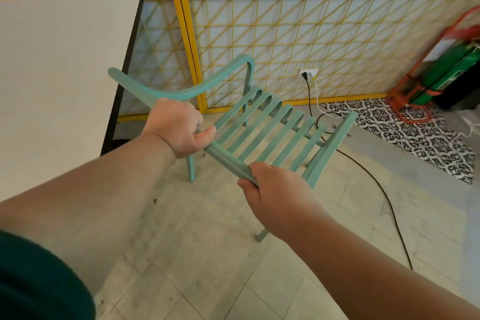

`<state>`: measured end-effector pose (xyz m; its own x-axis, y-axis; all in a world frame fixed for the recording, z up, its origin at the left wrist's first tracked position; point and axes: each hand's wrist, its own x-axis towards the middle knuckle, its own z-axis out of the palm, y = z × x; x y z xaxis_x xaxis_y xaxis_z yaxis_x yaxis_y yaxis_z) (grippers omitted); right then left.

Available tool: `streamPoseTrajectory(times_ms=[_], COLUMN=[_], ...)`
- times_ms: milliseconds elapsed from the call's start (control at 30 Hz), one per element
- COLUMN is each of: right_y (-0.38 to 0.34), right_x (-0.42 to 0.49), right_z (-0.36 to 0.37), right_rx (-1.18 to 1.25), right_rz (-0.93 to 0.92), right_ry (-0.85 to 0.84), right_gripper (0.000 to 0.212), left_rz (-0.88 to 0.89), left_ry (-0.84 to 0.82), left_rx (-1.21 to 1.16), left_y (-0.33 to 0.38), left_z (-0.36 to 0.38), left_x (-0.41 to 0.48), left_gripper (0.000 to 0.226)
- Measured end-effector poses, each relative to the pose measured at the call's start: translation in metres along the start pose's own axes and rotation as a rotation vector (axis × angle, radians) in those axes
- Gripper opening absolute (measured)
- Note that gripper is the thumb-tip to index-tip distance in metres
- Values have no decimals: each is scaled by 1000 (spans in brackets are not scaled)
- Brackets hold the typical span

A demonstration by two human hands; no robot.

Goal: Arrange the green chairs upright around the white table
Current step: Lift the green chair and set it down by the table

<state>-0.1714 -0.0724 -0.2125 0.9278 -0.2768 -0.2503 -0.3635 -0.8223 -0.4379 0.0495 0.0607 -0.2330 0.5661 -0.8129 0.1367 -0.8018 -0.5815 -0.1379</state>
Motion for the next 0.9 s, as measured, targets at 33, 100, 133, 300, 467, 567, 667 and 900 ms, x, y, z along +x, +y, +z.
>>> streamPoseTrajectory(times_ms=[33, 100, 133, 300, 467, 567, 667, 900], right_y=[1, 2, 2, 11, 25, 44, 70, 94], right_x=[-1, -4, -5, -15, -29, -35, -38, -35], right_z=[0, -1, 0, 1, -8, -20, -33, -44], right_rx=[0, -9, -16, -61, -106, -166, -230, -226], right_rz=[-1, -12, -18, -42, -54, -51, -36, -74], right_ry=[0, 8, 17, 17, -17, -31, -39, -37], right_gripper=[31, 32, 32, 31, 34, 36, 38, 38], left_rz=[-1, 3, 1, -36, -85, -152, -230, -295], left_ry=[20, 48, 52, 76, 32, -18, -65, -101], left_rx=[-9, -36, -41, -42, -36, -51, -46, -68], left_y=[1, 2, 4, 16, 38, 63, 92, 111], left_z=[0, -2, -3, -3, -12, -19, -22, -26], left_x=[-1, -4, -6, -21, -35, -37, -39, -37], left_gripper=[61, 58, 57, 57, 56, 57, 59, 64])
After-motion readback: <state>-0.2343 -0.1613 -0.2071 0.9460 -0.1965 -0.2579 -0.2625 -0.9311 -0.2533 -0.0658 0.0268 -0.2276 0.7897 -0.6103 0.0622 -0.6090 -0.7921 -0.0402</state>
